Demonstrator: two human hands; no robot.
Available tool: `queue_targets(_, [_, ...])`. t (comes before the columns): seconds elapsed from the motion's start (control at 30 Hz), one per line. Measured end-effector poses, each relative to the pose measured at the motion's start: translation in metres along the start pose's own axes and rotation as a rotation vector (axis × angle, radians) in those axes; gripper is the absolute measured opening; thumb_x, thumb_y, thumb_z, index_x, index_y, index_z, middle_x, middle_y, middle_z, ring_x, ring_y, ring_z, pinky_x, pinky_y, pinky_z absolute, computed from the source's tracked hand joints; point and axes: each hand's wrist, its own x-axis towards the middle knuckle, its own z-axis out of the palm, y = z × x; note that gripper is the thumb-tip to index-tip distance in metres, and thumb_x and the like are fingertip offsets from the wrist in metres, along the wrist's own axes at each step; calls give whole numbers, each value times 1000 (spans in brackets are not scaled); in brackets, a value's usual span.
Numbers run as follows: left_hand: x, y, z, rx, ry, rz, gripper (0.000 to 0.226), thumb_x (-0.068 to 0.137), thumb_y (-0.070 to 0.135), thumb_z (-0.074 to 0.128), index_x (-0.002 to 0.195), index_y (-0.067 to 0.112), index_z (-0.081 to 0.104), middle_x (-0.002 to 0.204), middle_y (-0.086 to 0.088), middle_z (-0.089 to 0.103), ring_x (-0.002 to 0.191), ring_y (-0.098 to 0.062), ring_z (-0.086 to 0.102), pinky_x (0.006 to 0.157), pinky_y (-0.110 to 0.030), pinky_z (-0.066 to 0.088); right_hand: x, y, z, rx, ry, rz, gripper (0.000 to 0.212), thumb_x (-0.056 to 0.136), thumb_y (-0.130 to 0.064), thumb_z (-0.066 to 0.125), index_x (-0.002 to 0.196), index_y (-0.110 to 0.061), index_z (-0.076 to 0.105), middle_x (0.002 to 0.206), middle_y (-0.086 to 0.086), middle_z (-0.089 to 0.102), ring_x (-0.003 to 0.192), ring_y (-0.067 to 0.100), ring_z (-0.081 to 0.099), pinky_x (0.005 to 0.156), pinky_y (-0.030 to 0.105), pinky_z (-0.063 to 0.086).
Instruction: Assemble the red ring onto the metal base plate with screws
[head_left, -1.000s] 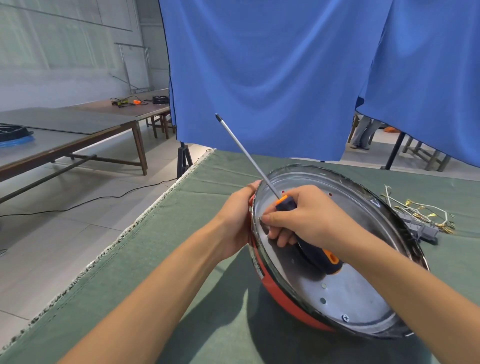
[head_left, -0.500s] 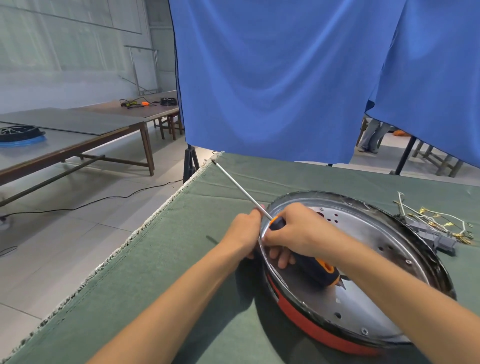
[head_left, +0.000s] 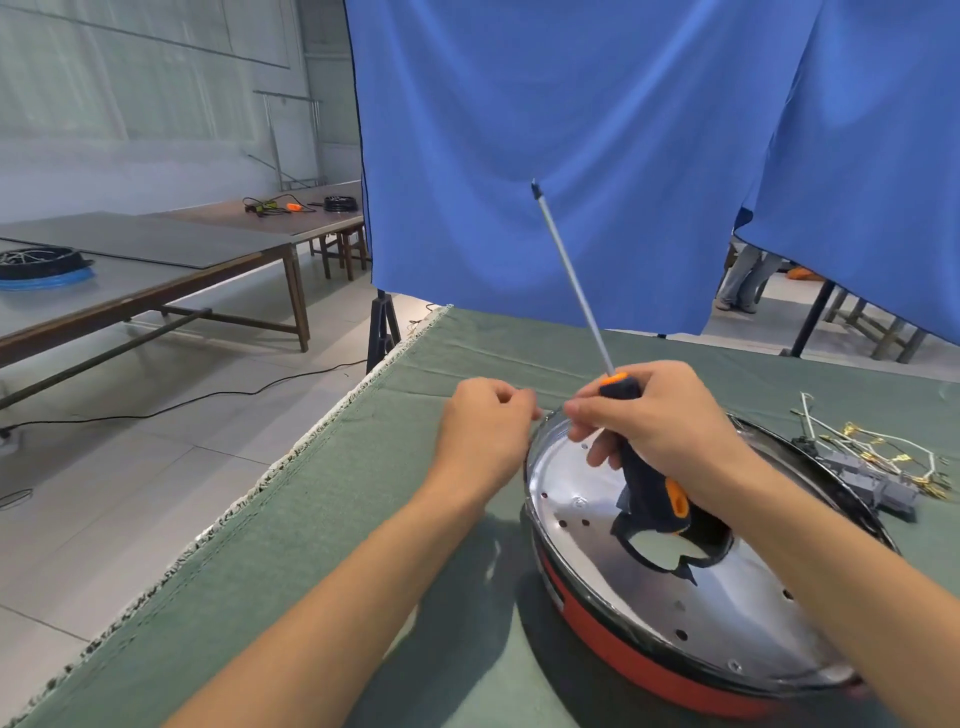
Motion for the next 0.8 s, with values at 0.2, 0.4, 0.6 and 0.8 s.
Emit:
queue_targets(0.2, [-16,32,-13,-704,-451,-361,20,96,14,49,83,8,63,53,0,58,31,-4,28,31,-11,17,-6,-6,2,1,91,-191,15,82,-9,70,69,-3,67,37,2,49,33,14,43,40,18,36])
queue_targets(0.4, [-20,41,-19,-951,-517,-544,13,92,16,57,92,12,69,56,2,60,35,-4,41,28,-12,26,-8,-15,-3,-1,121,-262,15,84,-11,70,70,-6,68,36,-1,49,30,11,43,37,16,35])
queue_targets(0.6, [-6,33,-26,-1065,-97,-473,20,95,12,53,78,7,63,67,-4,64,55,-10,55,41,-16,48,-10,-20,-22,-609,67,-131,56,81,-67,49,65,-14,49,48,-6,48,52,20,54,59,35,51])
queue_targets(0.8, [8,27,-33,-1268,72,-402,26,100,6,42,76,1,52,81,-16,64,72,-24,63,61,-34,52,-17,-7,-43,-1225,85,-299,47,90,-66,22,66,-27,33,56,-10,46,52,4,41,46,25,23])
